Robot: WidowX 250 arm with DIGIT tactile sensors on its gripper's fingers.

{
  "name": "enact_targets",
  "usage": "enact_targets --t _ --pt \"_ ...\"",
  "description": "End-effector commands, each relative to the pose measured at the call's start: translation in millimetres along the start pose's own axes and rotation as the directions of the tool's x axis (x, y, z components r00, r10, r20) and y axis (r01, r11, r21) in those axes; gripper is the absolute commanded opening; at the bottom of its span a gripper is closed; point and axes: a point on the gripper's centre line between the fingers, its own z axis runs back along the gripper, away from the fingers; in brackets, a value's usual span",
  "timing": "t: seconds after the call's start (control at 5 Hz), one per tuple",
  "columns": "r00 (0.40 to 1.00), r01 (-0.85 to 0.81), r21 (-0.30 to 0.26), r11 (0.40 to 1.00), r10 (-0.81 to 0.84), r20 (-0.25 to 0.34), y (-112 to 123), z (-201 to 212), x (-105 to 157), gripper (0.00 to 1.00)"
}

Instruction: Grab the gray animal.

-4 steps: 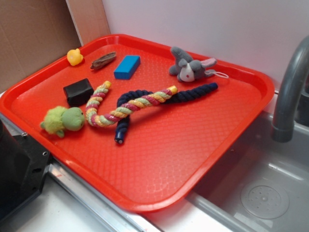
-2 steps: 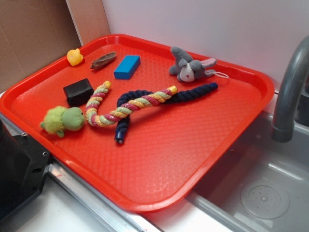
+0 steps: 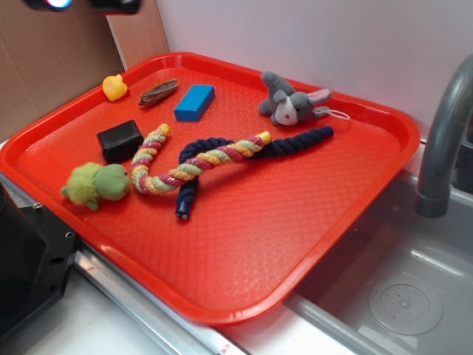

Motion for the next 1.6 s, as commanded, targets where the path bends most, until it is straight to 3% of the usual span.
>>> enact_targets --t 0.0,0.2,0.4,0.6,0.8,1.0,1.2,1.4 --pt "0.878 -0.463 -0.074 0.883 0.469 0.101 -3.9 -42.4 51.9 1.0" --pt "0.846 -0.523 -0.068 0.85 0.527 0.081 -15.0 -65.5 71.4 1.0" --pt "0.84 -0.535 -0.017 0.845 0.534 0.097 -24.8 -92.6 96.8 1.0" --pt "0.844 -0.532 0.02 0.847 0.527 0.103 -42.6 -115.7 112.9 1.0" --pt "0.868 -0.495 0.046 0.868 0.492 0.07 -60.0 -145.2 117.8 1.0" --pt "0.886 -0.463 0.082 0.882 0.462 0.035 -54.9 -175.6 69.3 1.0" --pt "0.904 -0.426 0.095 0.9 0.427 0.007 -56.7 -182.0 80.0 0.0" --pt "0.956 -0.293 0.06 0.954 0.292 0.027 -43.8 -159.2 68.1 0.0"
